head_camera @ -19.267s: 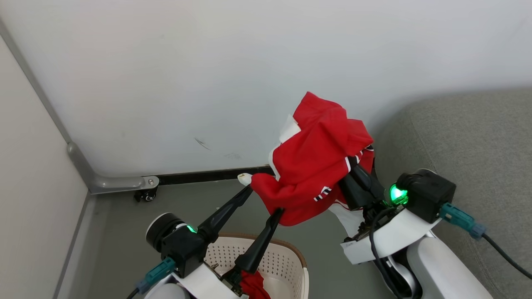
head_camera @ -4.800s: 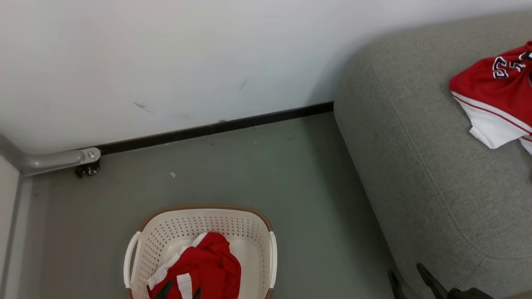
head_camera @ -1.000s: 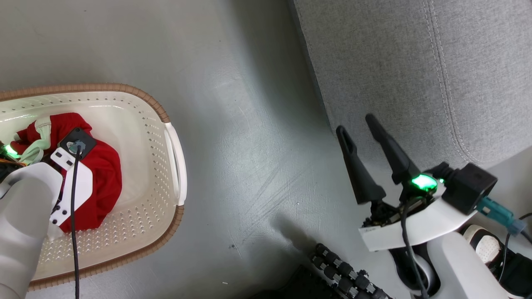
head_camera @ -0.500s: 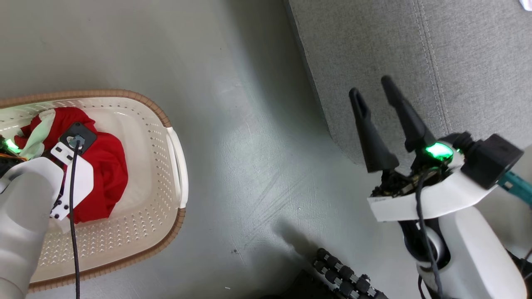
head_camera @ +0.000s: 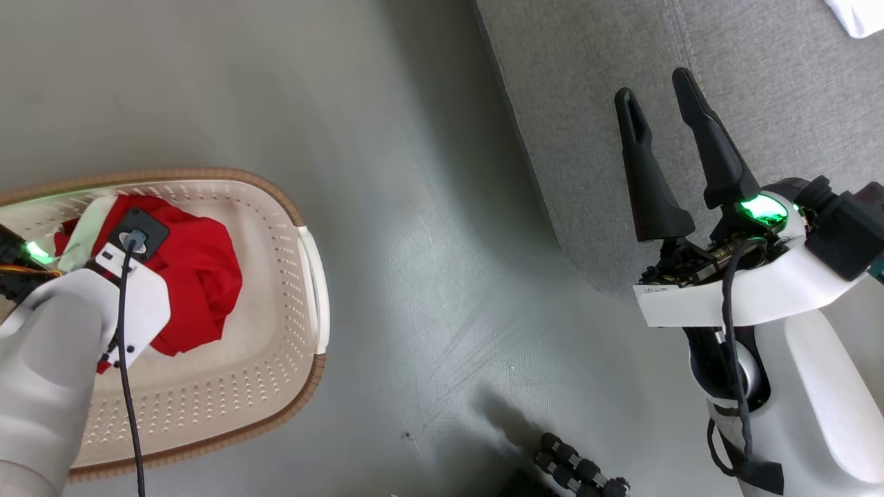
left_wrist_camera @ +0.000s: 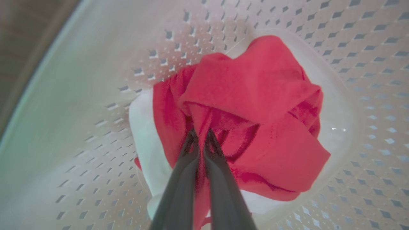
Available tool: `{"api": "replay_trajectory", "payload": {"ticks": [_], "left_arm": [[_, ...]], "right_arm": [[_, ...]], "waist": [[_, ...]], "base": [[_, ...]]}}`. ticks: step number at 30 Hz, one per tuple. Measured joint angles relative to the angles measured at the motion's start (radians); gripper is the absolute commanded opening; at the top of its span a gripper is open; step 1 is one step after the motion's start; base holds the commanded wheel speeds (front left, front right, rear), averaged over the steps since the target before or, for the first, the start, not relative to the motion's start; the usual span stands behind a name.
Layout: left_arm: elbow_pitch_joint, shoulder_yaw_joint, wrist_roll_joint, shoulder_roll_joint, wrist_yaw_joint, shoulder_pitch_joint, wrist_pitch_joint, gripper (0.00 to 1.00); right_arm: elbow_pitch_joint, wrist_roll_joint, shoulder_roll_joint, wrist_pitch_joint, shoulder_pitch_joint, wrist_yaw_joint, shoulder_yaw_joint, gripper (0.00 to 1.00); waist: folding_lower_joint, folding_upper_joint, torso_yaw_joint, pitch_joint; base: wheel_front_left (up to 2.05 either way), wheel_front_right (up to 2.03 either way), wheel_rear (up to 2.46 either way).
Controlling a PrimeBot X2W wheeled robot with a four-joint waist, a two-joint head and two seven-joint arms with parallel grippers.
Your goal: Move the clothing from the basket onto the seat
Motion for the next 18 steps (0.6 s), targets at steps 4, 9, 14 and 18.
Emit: {"api": "replay_trajectory", "payload": {"ticks": [4,9,14,18], "left_arm": [[0.005,0.010,-0.015,-0.012,0.000,0.013,-0.026,0.00],[0.009,0.027,-0.046,-0.032,0.000,0.039,-0.067,0.00],[0.010,0.047,-0.071,-0.043,0.000,0.073,-0.118,0.00],[0.010,0.066,-0.101,-0.071,0.000,0.109,-0.167,0.00]], "right_arm": [[0.015,0.000,0.000,0.000,-0.001,0.000,-0.006,1.00],[0.027,-0.002,0.000,0.000,-0.002,0.000,-0.011,1.00],[0.048,-0.011,-0.001,0.000,-0.001,0.000,-0.017,1.00],[0.070,-0.022,-0.001,0.000,0.000,0.000,-0.018,1.00]], "waist": [[0.0000,0.0000,0.010,-0.029],[0.0000,0.0000,0.024,-0.071],[0.0000,0.0000,0.039,-0.119],[0.0000,0.0000,0.052,-0.162]], "base": [[0.00,0.00,0.00],[0.00,0.00,0.00],[0.00,0.00,0.00],[0.00,0.00,0.00]]}}
